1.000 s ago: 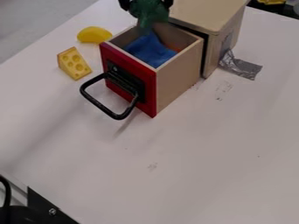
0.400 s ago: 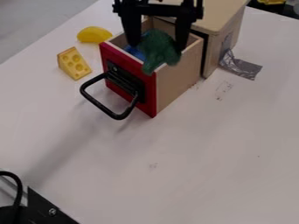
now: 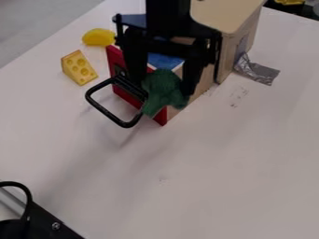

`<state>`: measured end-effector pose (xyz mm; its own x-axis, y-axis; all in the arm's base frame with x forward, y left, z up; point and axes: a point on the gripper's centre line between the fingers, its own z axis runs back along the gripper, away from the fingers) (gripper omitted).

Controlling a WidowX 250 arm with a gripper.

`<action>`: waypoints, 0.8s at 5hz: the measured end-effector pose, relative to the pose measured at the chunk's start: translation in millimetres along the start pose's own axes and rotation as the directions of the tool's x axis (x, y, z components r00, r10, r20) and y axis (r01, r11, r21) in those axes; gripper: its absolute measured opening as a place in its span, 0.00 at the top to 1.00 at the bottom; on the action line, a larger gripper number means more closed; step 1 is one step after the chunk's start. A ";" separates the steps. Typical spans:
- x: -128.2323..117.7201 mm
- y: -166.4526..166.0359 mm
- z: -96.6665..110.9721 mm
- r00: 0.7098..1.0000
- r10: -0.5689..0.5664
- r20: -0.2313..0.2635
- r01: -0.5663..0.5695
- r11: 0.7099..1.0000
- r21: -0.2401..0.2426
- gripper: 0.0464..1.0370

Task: Remove the food from the drawer and put on the table

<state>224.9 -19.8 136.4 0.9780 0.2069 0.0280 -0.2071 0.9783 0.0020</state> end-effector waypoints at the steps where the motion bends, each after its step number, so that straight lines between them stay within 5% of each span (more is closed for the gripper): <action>1: -31.8 4.7 -6.5 0.999 -0.043 0.003 0.043 0.999 0.009 0.12; 3: -70.5 16.1 -29.1 0.993 -0.115 -0.007 0.115 0.991 0.062 0.12; 4: -78.2 28.0 -57.0 0.990 -0.129 -0.051 0.134 0.984 0.117 0.12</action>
<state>144.2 -8.2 77.3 0.9965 0.0795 -0.0240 -0.0760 0.9895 0.1231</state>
